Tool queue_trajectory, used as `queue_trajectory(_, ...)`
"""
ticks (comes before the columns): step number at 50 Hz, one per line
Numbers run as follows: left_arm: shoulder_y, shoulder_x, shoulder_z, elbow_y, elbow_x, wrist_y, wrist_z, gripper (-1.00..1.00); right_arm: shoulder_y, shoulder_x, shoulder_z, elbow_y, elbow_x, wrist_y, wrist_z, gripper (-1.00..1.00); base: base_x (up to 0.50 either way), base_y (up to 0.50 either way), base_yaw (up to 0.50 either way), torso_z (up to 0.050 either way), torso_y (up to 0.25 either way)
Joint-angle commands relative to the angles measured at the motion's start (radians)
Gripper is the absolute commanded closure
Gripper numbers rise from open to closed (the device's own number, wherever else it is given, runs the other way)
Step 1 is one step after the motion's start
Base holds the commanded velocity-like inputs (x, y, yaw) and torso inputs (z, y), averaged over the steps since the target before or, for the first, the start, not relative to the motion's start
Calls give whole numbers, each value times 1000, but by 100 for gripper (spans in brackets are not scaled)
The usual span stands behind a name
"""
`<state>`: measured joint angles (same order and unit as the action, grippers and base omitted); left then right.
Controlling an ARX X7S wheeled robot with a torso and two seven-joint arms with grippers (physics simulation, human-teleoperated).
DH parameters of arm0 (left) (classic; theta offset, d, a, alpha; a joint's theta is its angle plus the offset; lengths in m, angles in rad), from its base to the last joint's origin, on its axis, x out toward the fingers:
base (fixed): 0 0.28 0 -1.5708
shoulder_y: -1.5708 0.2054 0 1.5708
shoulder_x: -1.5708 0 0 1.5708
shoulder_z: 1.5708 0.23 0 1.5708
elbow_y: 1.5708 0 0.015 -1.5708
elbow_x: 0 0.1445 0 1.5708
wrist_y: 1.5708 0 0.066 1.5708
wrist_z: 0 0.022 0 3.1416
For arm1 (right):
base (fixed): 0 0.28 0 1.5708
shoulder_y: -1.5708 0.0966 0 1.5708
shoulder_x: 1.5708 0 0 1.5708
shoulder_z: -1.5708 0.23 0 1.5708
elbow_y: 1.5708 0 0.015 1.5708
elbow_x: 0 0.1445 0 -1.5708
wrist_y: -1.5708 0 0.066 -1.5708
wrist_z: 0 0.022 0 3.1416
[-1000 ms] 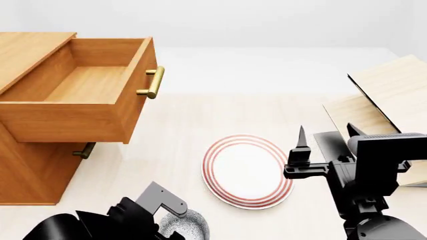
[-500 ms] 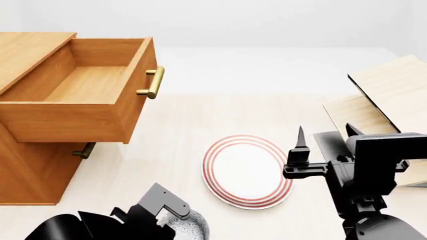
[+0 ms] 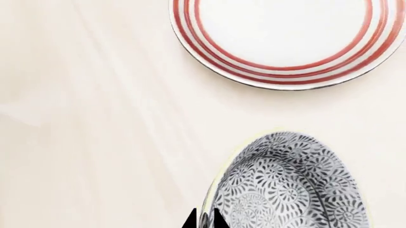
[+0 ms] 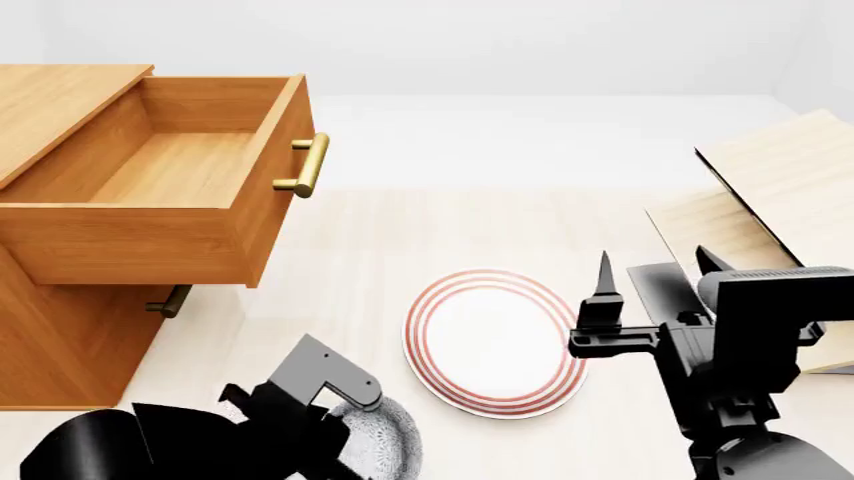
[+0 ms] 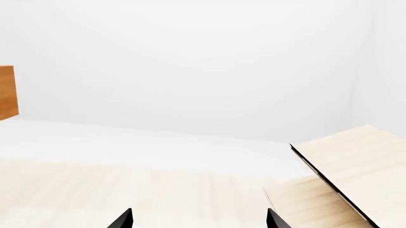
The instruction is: Open the top drawer of the cabinet and put the bowl in it.
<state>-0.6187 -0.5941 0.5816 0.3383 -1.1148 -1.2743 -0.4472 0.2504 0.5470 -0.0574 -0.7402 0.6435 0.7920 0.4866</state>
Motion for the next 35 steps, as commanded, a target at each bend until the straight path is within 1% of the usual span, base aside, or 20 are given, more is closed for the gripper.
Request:
queue_trajectory(1, -26, 18, -69, 62, -19, -9, -36, 100, 0, -13, 34, -17, -4, 7, -17, -100, 0, 0, 0, 0, 0)
queue_trajectory(16, -58, 20, -103, 136, -100, -52, -105, 100, 7, -7, 38, -36, 9, 22, -3, -100, 0, 0, 0, 0, 0)
queue_trajectory(22, -84, 34, -112, 175, -150, -81, -147, 100, 12, -2, 53, -47, 23, 33, 5, -100, 0, 0, 0, 0, 0)
queue_trajectory(35, -154, 100, -133, 235, -295, -121, -268, 100, 6, 25, 173, -102, 96, 73, 56, -100, 0, 0, 0, 0, 0)
